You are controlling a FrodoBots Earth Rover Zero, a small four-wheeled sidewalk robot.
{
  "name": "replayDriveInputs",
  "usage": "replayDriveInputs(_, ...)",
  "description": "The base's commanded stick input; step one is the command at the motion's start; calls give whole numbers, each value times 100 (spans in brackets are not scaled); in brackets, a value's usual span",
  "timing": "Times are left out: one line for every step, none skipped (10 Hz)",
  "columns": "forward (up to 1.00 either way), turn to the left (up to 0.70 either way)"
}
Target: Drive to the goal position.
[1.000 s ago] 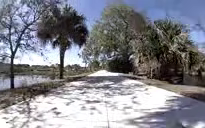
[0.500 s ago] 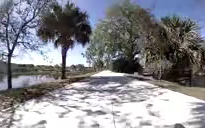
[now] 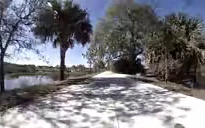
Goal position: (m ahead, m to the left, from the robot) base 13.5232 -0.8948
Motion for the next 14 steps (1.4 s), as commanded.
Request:
replayDriveInputs(85,-34)
replayDriveInputs(85,-34)
replayDriveInputs(85,-10)
replayDriveInputs(85,0)
replayDriveInputs(85,0)
replayDriveInputs(85,0)
replayDriveInputs(85,0)
replayDriveInputs(85,0)
replayDriveInputs(85,0)
replayDriveInputs(85,0)
replayDriveInputs(85,0)
replayDriveInputs(85,0)
replayDriveInputs(85,0)
replayDriveInputs(85,0)
